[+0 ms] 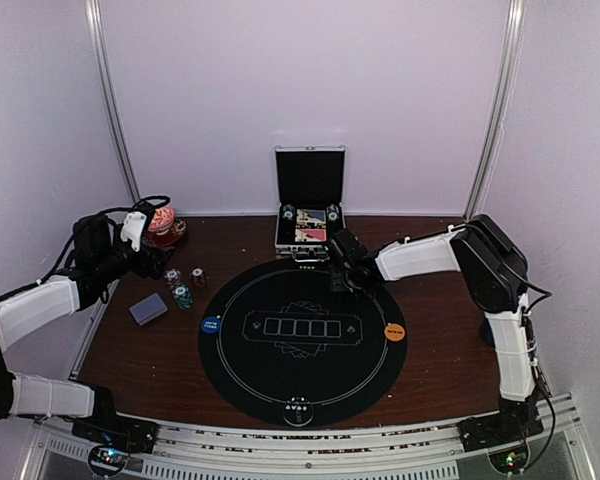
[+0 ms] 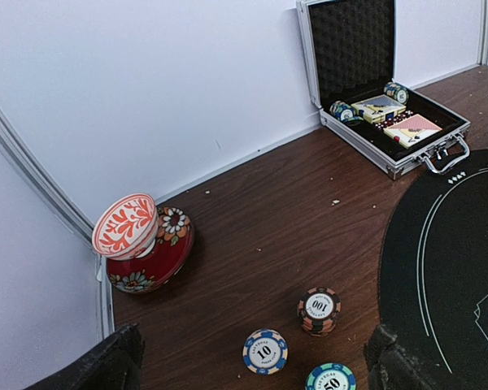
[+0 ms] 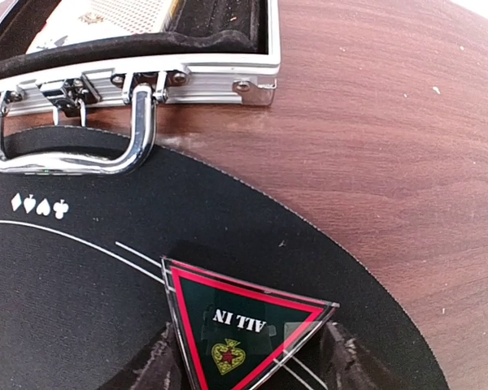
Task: Distribute texas hold em gaming equipment
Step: Move the all-in button to the poker table mat, then adjust the poker chips pile.
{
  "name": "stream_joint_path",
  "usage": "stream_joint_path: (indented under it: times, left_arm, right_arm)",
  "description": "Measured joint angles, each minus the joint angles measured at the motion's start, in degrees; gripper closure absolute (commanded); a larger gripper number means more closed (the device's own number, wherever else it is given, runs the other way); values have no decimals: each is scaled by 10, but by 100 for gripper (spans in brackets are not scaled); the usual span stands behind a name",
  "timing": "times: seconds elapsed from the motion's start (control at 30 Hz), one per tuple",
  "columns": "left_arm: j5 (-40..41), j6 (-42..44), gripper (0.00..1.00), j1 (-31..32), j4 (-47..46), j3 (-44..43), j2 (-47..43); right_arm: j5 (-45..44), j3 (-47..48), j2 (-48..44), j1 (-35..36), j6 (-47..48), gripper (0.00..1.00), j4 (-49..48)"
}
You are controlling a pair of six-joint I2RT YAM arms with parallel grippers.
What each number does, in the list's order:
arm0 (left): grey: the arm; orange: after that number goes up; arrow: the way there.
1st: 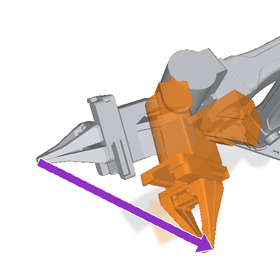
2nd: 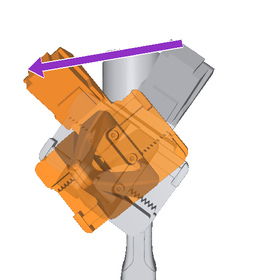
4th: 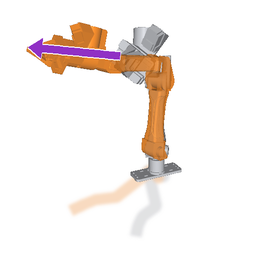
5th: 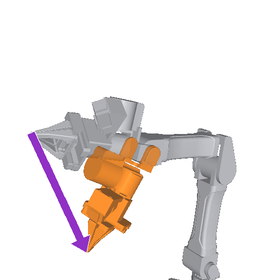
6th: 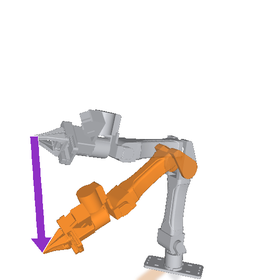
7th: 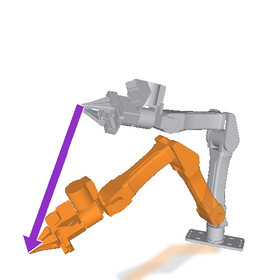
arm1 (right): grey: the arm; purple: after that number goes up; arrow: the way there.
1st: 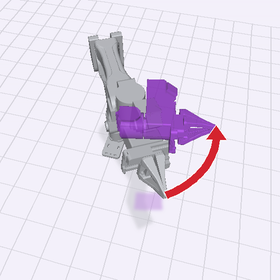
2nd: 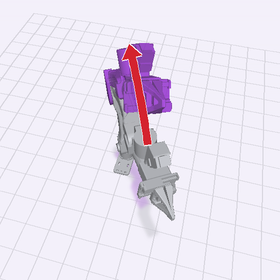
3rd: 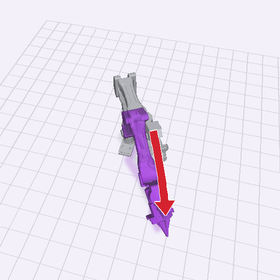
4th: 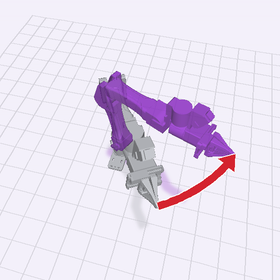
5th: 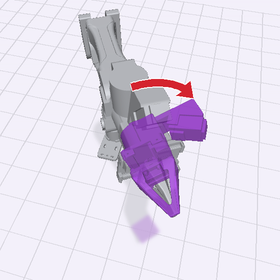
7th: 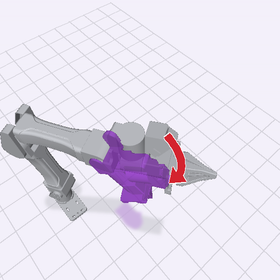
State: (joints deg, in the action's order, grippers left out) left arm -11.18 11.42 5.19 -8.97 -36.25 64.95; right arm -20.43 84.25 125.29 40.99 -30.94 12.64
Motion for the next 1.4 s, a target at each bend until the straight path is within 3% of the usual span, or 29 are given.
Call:
stream_joint_path:
  times: [0.13,0.27,0.47,0.77,1.07,1.4]
  left_arm:
    - [1,0,2,0,0,0,2]
    - [16,0,2,0,0,0,7]
    - [31,3,2,0,2,-1,8]
    - [12,34,2,0,49,-26,-7]
    - [-16,74,2,0,124,-86,23]
    - [-33,112,2,-21,230,-218,152]
  right_arm:
    - [5,0,-5,0,10,23,9]
    - [11,0,-39,4,26,1,34]
    - [-26,-9,-141,31,59,0,65]
    - [-44,-115,-291,82,72,0,73]
    - [-51,-166,-316,197,71,0,97]
    - [-52,-218,-299,230,71,0,52]
